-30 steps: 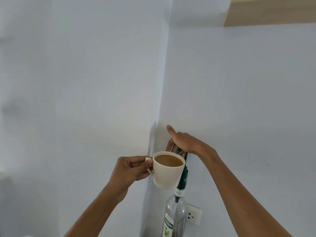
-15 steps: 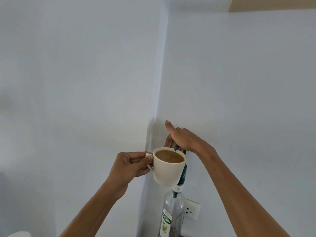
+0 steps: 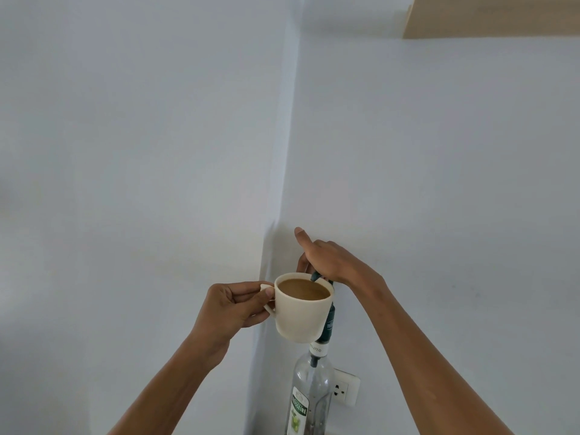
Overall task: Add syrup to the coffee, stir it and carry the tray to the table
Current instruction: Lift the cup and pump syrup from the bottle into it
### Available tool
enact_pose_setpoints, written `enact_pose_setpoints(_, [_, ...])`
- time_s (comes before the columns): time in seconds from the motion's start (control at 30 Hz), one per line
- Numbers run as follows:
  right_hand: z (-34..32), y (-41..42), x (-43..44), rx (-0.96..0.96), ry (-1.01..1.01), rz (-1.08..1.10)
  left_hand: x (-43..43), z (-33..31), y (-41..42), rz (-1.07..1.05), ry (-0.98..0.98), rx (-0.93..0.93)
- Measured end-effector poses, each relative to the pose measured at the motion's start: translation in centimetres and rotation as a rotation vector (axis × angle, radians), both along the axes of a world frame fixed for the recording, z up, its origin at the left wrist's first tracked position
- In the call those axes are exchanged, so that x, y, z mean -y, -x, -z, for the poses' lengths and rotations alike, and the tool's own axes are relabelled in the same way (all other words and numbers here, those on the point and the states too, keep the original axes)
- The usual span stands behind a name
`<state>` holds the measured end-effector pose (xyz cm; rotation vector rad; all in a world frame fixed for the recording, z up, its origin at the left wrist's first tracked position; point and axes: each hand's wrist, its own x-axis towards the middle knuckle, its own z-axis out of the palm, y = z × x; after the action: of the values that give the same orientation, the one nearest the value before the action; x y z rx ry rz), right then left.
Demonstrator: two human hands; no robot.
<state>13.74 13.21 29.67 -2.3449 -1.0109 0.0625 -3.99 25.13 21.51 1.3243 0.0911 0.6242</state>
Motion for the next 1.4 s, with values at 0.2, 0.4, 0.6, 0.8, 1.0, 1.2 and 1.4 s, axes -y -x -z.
enact_pose_setpoints(0.2, [0.0, 0.3, -0.1, 0.009, 0.026, 0.003, 0.3, 0.1, 0.0, 0.001, 0.004, 0.001])
enact_pose_setpoints(0.4, [-0.2, 0.6, 0.1, -0.009, 0.022, -0.002, 0.5, 0.1, 0.4, -0.006, 0.001, 0.004])
enact_pose_setpoints(0.6, [-0.5, 0.6, 0.4, -0.075, -0.019, -0.034, 0.6, 0.0, 0.8, -0.014, -0.008, 0.0])
enact_pose_setpoints(0.8, [-1.8, 0.7, 0.8, -0.096, -0.097, -0.035, 0.7, 0.2, 1.2, -0.012, -0.005, -0.007])
enact_pose_setpoints(1.0, [-2.1, 1.1, 3.0, 0.07, -0.218, 0.022, 1.1, 0.8, 1.5, -0.023, 0.007, -0.034])
enact_pose_setpoints(1.2, [-0.5, 2.5, 8.3, 0.173, -0.448, 0.045, 2.3, 2.3, 1.8, -0.014, 0.012, -0.042])
enact_pose_setpoints(1.4, [3.9, 3.7, 13.5, 0.029, -0.509, 0.043, 4.9, 3.6, 1.4, -0.005, 0.011, -0.053])
